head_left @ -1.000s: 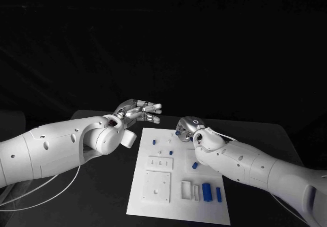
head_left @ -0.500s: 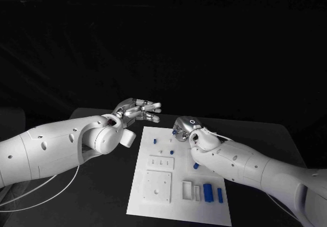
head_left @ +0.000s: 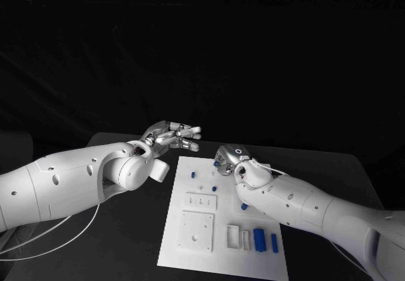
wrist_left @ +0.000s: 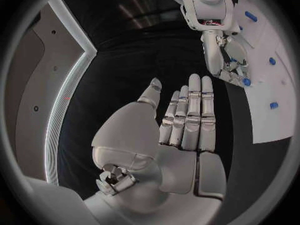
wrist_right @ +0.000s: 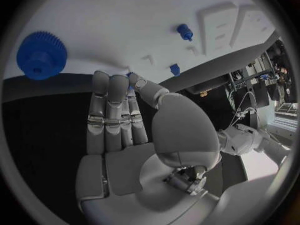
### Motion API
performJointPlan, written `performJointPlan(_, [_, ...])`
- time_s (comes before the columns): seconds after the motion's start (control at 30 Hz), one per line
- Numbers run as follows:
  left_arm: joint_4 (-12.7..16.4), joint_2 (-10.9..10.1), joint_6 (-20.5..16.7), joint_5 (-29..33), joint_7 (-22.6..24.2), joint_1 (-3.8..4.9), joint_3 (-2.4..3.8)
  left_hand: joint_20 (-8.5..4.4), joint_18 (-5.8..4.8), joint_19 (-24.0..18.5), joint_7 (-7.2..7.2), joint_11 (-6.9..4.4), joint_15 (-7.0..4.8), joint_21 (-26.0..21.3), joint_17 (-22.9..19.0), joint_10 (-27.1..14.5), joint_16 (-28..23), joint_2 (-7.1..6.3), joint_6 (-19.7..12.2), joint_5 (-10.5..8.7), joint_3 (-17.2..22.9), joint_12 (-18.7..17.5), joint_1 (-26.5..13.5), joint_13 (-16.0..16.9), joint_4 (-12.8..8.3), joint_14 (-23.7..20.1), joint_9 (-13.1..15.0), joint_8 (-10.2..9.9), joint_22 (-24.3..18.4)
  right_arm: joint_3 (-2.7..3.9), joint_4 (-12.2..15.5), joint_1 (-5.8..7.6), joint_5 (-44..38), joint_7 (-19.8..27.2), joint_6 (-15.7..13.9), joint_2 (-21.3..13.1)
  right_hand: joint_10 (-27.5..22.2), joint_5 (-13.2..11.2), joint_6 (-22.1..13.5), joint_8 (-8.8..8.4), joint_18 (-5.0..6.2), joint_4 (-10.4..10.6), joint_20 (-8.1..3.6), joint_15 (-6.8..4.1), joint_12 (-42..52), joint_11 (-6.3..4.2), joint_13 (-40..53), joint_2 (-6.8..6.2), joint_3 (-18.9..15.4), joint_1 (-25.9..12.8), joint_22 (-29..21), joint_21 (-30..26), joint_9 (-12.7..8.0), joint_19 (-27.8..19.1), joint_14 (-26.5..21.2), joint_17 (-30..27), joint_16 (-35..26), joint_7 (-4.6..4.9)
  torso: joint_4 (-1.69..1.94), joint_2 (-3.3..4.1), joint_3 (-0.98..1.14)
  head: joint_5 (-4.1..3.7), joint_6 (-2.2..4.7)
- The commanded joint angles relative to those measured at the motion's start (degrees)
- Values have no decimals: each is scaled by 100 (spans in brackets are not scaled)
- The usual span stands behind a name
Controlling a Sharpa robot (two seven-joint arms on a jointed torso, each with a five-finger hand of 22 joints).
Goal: Assemble the parts on the task board
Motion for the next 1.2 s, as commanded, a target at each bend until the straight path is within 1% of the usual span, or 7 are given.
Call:
performJointPlan(0.03, [6,19,91,-33,37,10,5,13,-64,-32,2,19,4,-12,-3,26,-36,39,-11,23,-3,-5,-24,8,-30,14,2,-14,-5,-4,-34,-8,-46,-49,-28,22,41,23,68,19,6,-4,7,-44,31,-5,7,28,18,31,5,-35,26,33,-5,-5,1,-47,11,15,6,18,-9])
performJointPlan(0.27, [0,32,95,-34,34,11,5,13,-64,-32,2,19,4,-12,-3,26,-36,39,-11,23,-3,-5,-24,8,-30,14,2,-14,-5,-4,-76,-8,-33,-49,-10,42,39,30,62,19,9,-7,9,-42,32,-4,8,23,25,28,53,-87,26,51,-9,-10,4,-46,21,13,7,22,-4])
performJointPlan(0.4, [-1,36,95,-34,32,11,5,13,-64,-32,2,19,4,-12,-3,26,-36,39,-11,23,-3,-5,-24,8,-30,14,2,-14,-5,-4,-102,-8,-6,-36,21,48,36,33,59,18,10,-7,9,-42,31,-3,8,20,26,27,64,-101,26,55,-10,-12,4,-45,11,15,4,34,-6])
performJointPlan(0.6, [-3,37,94,-35,30,12,5,13,-64,-32,2,19,4,-12,-3,26,-36,39,-11,23,-3,-5,-24,8,-30,14,2,-14,-5,-6,-90,-8,39,0,80,55,32,45,57,19,11,-4,11,-41,31,-2,8,21,25,20,80,-126,27,61,-11,-16,2,-45,7,16,1,36,-20])
performJointPlan(0.83, [12,28,126,-35,35,22,5,13,-64,-34,3,21,5,-2,-3,16,-37,31,-14,22,-7,-7,-18,8,-33,12,1,-15,-17,-7,-72,-9,92,29,115,53,31,47,51,18,13,-11,12,-41,31,-1,8,32,18,21,113,-179,27,80,-9,-22,1,-44,8,15,-2,30,-75])
performJointPlan(1.07, [11,21,130,-35,35,26,5,13,-64,-34,3,21,5,-2,-3,16,-37,31,-14,22,-7,-7,-18,8,-33,12,1,-15,-17,-7,-81,-12,107,24,115,52,27,51,49,18,17,-20,11,-41,31,1,7,36,29,20,132,-197,27,89,-11,-24,1,-43,-3,10,3,35,-83])
performJointPlan(1.2, [16,20,136,-35,33,27,5,13,-64,-34,3,21,5,-2,-3,16,-37,31,-14,22,-7,-7,-18,8,-33,12,1,-15,-17,-8,-72,-14,112,27,101,52,27,56,51,19,19,-20,13,-40,31,1,7,33,30,12,144,-209,28,93,-11,-25,0,-42,6,15,2,39,-80])
